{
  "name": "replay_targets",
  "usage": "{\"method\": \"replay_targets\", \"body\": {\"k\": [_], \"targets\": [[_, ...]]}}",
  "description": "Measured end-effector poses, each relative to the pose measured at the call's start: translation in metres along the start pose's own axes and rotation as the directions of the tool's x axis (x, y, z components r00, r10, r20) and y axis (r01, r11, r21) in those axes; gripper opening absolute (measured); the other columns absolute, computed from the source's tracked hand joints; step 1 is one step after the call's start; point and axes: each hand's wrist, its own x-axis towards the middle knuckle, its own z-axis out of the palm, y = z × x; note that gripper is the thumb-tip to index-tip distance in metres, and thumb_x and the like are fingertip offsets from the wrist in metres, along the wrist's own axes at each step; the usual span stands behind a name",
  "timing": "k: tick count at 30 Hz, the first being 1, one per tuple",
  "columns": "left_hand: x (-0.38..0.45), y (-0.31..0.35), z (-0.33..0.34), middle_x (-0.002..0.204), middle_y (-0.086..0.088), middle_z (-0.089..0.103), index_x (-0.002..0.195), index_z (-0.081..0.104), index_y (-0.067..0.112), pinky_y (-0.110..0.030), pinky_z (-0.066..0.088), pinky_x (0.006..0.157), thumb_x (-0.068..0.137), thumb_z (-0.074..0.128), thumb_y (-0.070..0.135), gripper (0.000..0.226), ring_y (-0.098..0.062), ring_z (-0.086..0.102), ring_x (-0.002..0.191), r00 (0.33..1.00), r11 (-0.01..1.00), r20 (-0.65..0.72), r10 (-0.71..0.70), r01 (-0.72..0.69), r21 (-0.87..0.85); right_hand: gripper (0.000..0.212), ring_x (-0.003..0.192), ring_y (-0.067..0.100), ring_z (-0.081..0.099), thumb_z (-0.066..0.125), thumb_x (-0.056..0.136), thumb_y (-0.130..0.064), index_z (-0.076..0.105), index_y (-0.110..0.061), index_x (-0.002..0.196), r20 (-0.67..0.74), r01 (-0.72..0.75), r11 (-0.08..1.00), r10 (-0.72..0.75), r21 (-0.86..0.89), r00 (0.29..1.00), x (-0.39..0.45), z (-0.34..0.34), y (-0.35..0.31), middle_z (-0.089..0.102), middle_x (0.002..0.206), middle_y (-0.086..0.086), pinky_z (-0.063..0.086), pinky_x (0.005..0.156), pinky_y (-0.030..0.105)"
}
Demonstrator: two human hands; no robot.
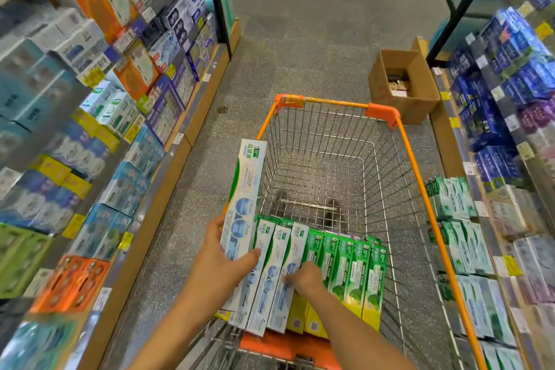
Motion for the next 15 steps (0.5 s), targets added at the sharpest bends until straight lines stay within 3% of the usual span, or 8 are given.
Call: {"method": "replay_targets", "body": {"k": [3,5,6,7,9,12,14,15], "targets": [[0.003,0.002,0.002,0.096,0.017,0.058,0.129,0.034,0.026,-0.009,0.044,0.053,0.084,0.068,0.012,0.058,0.013,0.059,0.07,1.0,1.0,-0.012,0.025,-0.025,-0.01,0.03,0.052,0.01,0.045,0.063,0.09,-0.032,0.049,-0.011,0.074,-0.134,0.125,0.977,-0.103,0.174,0.986,-0.024,-0.035,-0.017,0.047,0.063,0.001,0.035,0.047,0.019],[0.004,0.008,0.006,0.098,0.018,0.056,0.127,0.033,0.029,-0.009,0.043,0.054,0.083,0.069,0.012,0.059,0.009,0.059,0.074,0.998,0.998,-0.018,0.054,-0.054,-0.014,0.042,0.085,0.016,0.062,0.058,0.09,-0.043,0.056,-0.008,0.113,-0.235,0.318,0.831,-0.231,0.457,0.944,-0.06,-0.073,-0.042,0.063,0.1,0.003,0.052,0.073,0.025],[0.005,0.011,0.009,0.1,0.017,0.056,0.125,0.032,0.03,-0.009,0.044,0.054,0.083,0.069,0.011,0.06,0.008,0.058,0.075,0.997,0.997,-0.014,0.075,-0.075,-0.012,0.047,0.094,0.02,0.062,0.056,0.09,-0.046,0.053,-0.011,0.121,-0.202,0.363,0.714,-0.304,0.599,0.931,-0.084,-0.092,-0.058,0.062,0.113,0.004,0.054,0.079,0.033],[0.006,0.014,0.014,0.102,0.014,0.056,0.124,0.032,0.031,-0.009,0.045,0.054,0.082,0.069,0.01,0.06,0.008,0.059,0.074,0.995,0.995,-0.001,0.099,-0.099,-0.012,0.048,0.094,0.021,0.063,0.056,0.089,-0.047,0.051,-0.013,0.123,-0.151,0.371,0.624,-0.377,0.688,0.914,-0.107,-0.107,-0.07,0.062,0.115,0.004,0.056,0.076,0.036],[0.007,0.021,0.028,0.105,0.013,0.057,0.123,0.032,0.032,-0.011,0.048,0.058,0.081,0.069,0.009,0.06,0.01,0.059,0.075,0.987,0.987,0.032,0.158,-0.157,-0.019,0.054,0.089,0.016,0.065,0.063,0.084,-0.048,0.047,-0.014,0.123,-0.125,0.444,0.659,-0.472,0.607,0.873,-0.143,-0.125,-0.085,0.063,0.109,-0.001,0.058,0.067,0.032],[0.004,0.029,0.045,0.104,0.022,0.053,0.117,0.029,0.038,-0.011,0.046,0.065,0.079,0.072,0.016,0.061,0.01,0.056,0.082,0.97,0.977,0.125,0.21,-0.214,0.016,0.057,0.084,0.008,0.06,0.075,0.076,-0.041,0.042,-0.015,0.114,-0.24,0.51,0.785,-0.451,0.352,0.86,-0.153,-0.131,-0.08,0.061,0.104,-0.007,0.051,0.064,0.019],[0.001,0.028,0.05,0.112,0.02,0.052,0.115,0.024,0.045,-0.006,0.042,0.066,0.077,0.075,0.024,0.067,0.01,0.055,0.089,0.937,0.969,0.285,0.204,-0.235,0.08,0.053,0.085,0.013,0.064,0.077,0.074,-0.036,0.044,-0.015,0.11,-0.238,0.462,0.805,-0.398,0.372,0.886,-0.146,-0.13,-0.067,0.063,0.102,-0.003,0.057,0.064,0.03],[0.001,0.024,0.049,0.122,0.023,0.046,0.121,0.019,0.048,-0.006,0.041,0.076,0.074,0.077,0.035,0.076,0.011,0.051,0.101,0.91,0.962,0.371,0.183,-0.244,0.122,0.049,0.084,0.016,0.066,0.076,0.075,-0.032,0.047,-0.015,0.11,-0.222,0.43,0.802,-0.37,0.415,0.902,-0.141,-0.13,-0.06,0.064,0.102,0.001,0.058,0.059,0.032]]}}
